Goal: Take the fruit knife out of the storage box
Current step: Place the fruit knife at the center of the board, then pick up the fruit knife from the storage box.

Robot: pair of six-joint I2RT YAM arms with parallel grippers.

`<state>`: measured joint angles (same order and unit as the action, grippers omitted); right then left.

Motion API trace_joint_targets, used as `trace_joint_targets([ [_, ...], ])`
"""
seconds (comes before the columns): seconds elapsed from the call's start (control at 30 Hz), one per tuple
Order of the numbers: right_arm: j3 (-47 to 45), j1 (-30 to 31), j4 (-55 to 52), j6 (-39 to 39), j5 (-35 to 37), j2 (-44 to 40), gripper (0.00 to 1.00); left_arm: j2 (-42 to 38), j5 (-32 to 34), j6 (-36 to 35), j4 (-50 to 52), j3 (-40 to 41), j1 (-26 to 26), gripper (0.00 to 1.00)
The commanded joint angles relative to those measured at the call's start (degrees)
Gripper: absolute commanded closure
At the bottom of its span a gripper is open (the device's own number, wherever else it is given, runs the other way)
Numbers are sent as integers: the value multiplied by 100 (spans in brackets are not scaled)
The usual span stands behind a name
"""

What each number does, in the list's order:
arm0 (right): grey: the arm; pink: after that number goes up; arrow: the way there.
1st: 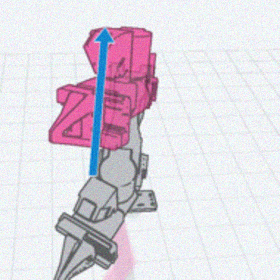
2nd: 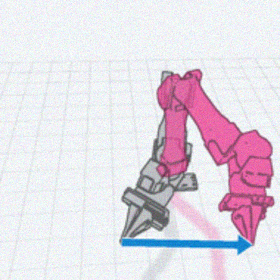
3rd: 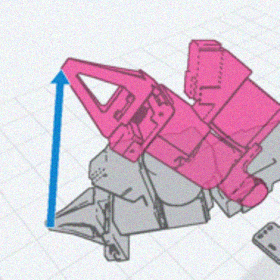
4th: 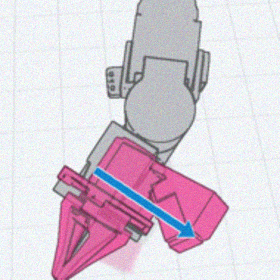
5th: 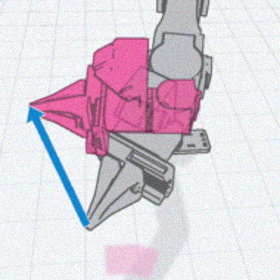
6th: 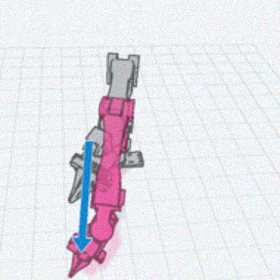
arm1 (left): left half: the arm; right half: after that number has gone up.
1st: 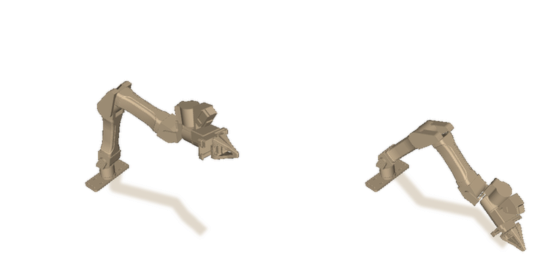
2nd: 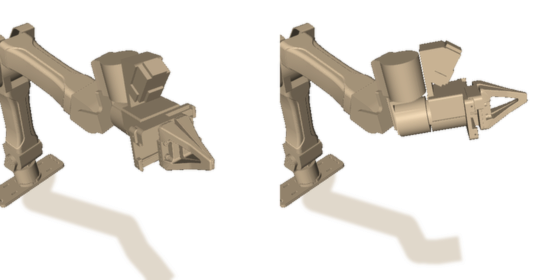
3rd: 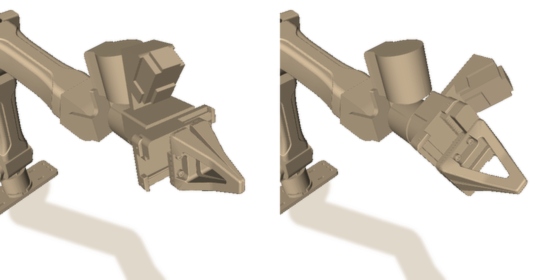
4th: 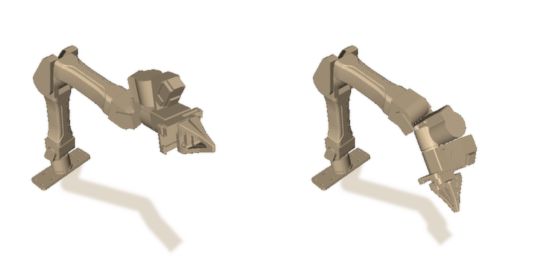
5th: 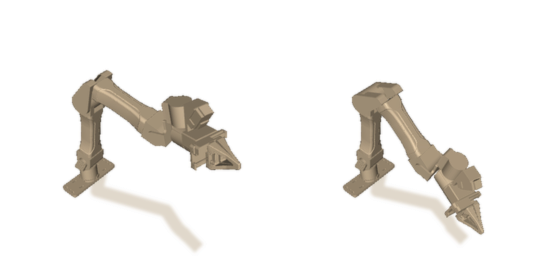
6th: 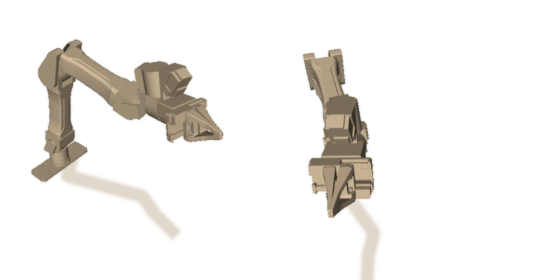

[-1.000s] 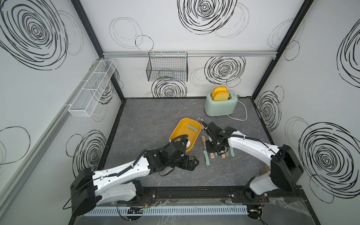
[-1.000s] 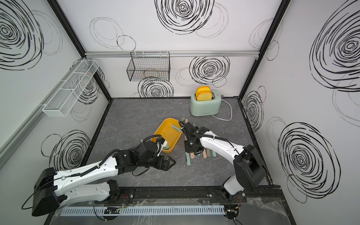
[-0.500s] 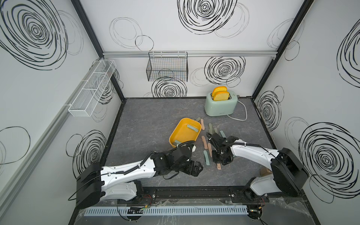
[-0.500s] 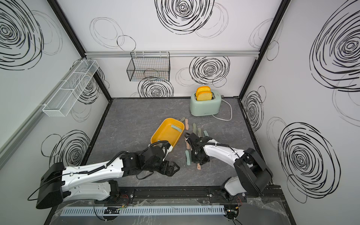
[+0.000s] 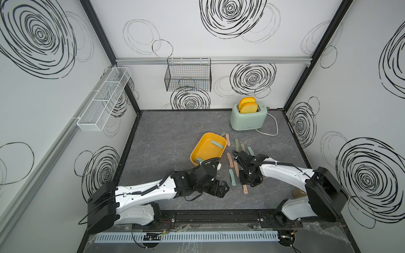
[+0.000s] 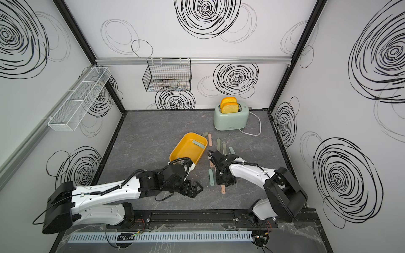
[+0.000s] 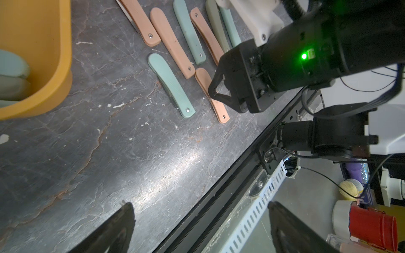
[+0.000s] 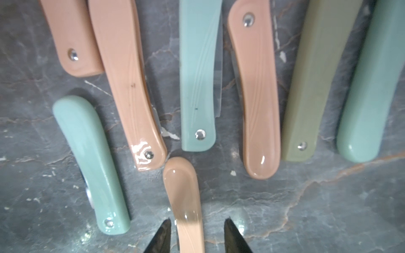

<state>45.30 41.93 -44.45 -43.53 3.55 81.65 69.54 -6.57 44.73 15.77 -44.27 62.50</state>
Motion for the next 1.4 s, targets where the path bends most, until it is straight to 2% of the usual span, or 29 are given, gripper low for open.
trace_joint_targets([
  [0.0, 538, 34, -399, 45, 314, -141, 57, -5, 118, -153, 84, -389, -250, 2],
  [0.13, 1356, 34, -620, 392, 487, 99, 56, -284, 90, -260, 328, -551, -769, 2],
  [0.3, 2538, 43, -775, 911, 585, 819, 40, -674, -97, -475, 660, -583, -1539, 2],
  [0.5, 4022, 145, -842, 1487, 619, 1821, 21, -1122, -255, -706, 1090, -491, -2223, 2],
  [0.6, 4673, 264, -849, 1710, 551, 2376, 19, -1401, -287, -755, 1287, -388, -2508, 2],
  [0.73, 5305, 507, -834, 1894, 485, 3022, 19, -1791, -331, -814, 1579, -227, -2894, 2],
  [0.93, 5884, 826, -709, 2100, 281, 3815, 30, -2431, -324, -827, 2113, 50, -3391, 2],
  [1.13, 6242, 1033, -672, 2269, 160, 4377, 38, -3009, -332, -653, 2467, 412, -3568, 2],
  [1.37, 6183, 1115, -489, 2288, 102, 4690, 38, -3260, -268, -554, 2707, 487, -3595, 2],
])
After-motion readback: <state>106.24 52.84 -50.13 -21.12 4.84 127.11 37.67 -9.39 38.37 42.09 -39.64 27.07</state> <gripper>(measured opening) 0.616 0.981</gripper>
